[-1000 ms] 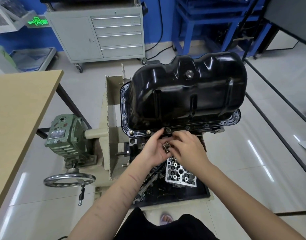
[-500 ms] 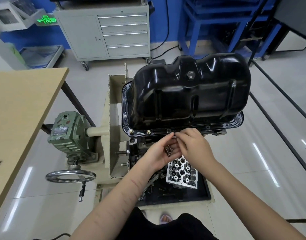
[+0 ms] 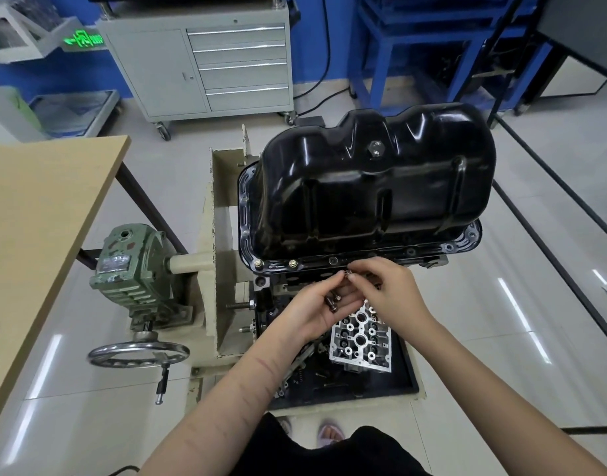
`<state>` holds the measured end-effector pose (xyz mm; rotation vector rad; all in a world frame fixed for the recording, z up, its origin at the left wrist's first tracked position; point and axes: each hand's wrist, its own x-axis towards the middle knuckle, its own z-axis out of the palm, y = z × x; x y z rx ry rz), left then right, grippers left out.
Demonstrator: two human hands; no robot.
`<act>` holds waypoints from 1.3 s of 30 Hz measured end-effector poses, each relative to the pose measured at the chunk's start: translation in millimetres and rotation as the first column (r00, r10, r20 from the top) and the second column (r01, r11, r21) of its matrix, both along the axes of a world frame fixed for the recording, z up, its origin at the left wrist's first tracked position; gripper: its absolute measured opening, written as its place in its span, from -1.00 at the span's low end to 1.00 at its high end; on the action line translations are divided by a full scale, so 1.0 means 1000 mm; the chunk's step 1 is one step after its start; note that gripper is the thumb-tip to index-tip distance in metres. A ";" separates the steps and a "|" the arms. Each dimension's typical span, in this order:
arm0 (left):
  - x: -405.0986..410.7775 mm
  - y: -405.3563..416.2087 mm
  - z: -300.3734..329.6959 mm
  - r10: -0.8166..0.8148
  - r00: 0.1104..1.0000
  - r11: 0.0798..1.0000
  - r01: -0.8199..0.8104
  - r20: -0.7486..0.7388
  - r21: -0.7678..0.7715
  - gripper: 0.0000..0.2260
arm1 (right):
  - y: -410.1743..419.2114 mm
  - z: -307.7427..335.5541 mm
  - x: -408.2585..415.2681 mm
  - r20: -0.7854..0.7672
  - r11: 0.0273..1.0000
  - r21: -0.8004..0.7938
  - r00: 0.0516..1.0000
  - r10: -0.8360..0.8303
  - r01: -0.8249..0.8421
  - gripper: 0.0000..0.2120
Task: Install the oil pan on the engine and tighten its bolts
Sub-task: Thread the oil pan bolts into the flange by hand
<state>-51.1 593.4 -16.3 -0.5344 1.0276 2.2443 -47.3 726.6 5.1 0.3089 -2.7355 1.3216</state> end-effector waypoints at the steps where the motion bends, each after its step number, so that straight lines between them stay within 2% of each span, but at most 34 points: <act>1: -0.001 0.000 -0.001 0.009 1.000 1.000 -0.009 0.013 -0.009 -0.81 | 0.002 0.000 -0.002 -0.011 0.999 -0.031 0.999 -0.037 0.036 -0.83; 4: -0.005 -0.003 -0.003 0.066 0.997 0.998 -0.065 0.046 -0.018 -0.81 | 0.011 -0.001 -0.010 -0.031 0.985 -0.065 0.986 -0.163 0.161 -0.82; 10: -0.017 0.004 0.001 0.051 0.996 0.998 -0.048 0.069 -0.050 -0.77 | 0.025 -0.009 -0.025 -0.048 0.953 0.031 0.952 -0.301 0.303 -0.86; 23: -0.031 0.033 0.015 -0.030 0.984 1.000 0.030 0.175 0.002 -0.71 | 0.015 -0.019 -0.026 -0.112 0.946 0.119 0.951 -0.288 0.301 -0.87; 30: -0.035 0.031 0.009 -0.038 0.981 0.999 0.035 0.189 0.017 -0.71 | 0.025 -0.015 -0.023 -0.042 0.932 -0.076 0.933 -0.358 0.355 -0.89; 39: -0.037 0.032 0.010 -0.026 0.980 0.999 0.021 0.198 0.029 -0.71 | 0.022 -0.013 -0.023 -0.051 0.937 -0.057 0.937 -0.346 0.344 -0.88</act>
